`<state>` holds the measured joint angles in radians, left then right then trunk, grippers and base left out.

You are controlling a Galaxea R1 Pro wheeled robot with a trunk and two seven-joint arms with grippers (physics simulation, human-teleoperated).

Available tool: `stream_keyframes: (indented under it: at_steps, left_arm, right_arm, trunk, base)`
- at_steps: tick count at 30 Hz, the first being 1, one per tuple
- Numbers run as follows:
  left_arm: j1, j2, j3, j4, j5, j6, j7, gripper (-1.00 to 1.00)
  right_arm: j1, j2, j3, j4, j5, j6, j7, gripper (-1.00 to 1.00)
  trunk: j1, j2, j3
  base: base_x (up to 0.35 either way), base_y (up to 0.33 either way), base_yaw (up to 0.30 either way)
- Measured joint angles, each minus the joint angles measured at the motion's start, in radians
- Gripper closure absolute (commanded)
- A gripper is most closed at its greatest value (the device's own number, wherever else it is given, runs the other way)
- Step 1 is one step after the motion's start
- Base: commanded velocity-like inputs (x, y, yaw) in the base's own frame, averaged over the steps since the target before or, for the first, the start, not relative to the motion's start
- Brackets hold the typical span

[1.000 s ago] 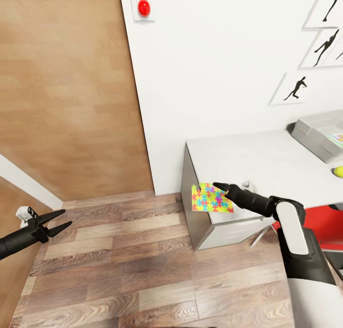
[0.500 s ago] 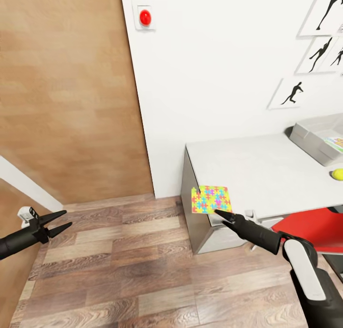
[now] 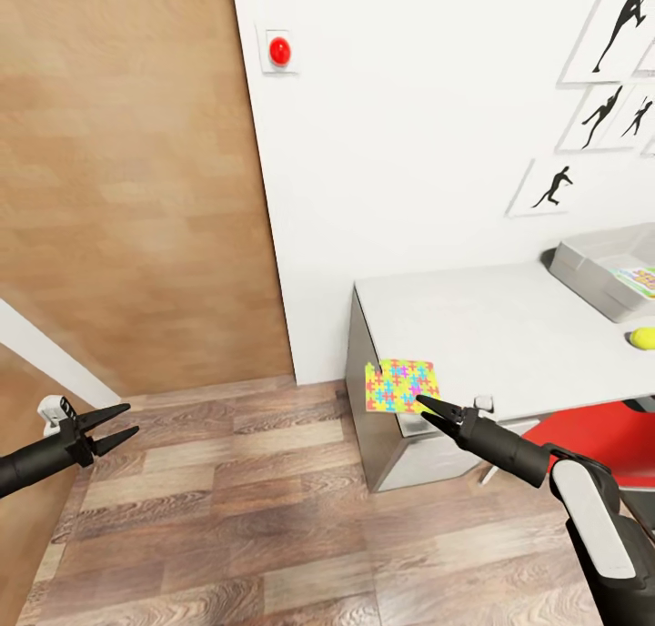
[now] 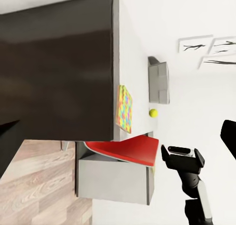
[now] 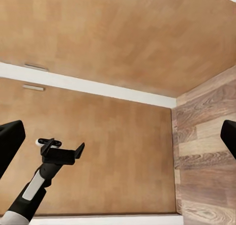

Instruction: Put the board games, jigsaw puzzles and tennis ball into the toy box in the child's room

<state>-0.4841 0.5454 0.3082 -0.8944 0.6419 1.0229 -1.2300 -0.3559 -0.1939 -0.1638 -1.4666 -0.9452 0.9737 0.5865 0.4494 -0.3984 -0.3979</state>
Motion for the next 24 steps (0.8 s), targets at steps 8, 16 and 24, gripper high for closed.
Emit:
stream_keyframes:
  at_steps: [8, 16, 24]
  left_arm:
    - [0.000, -0.002, -0.002, -0.003, 0.000, 0.001, -0.002, -1.00]
    - [0.000, -0.002, -0.006, -0.005, -0.001, 0.003, -0.003, -1.00]
    - [0.004, -0.006, -0.007, -0.002, -0.021, 0.000, -0.001, -1.00]
  right_arm:
    - [0.001, -0.001, -0.004, 0.003, 0.000, 0.001, 0.005, -1.00]
    - [0.001, -0.001, -0.007, 0.007, 0.001, 0.000, 0.005, -1.00]
    - [0.002, 0.000, -0.008, 0.011, 0.001, -0.001, 0.005, -1.00]
  trunk:
    - [0.000, 0.000, 0.013]
    - [0.000, 0.000, 0.027]
    - [0.000, 0.000, 0.040]
  base:
    - [0.000, 0.000, 0.000]
    - [0.000, 0.000, 0.000]
    - [0.000, 0.000, 0.000]
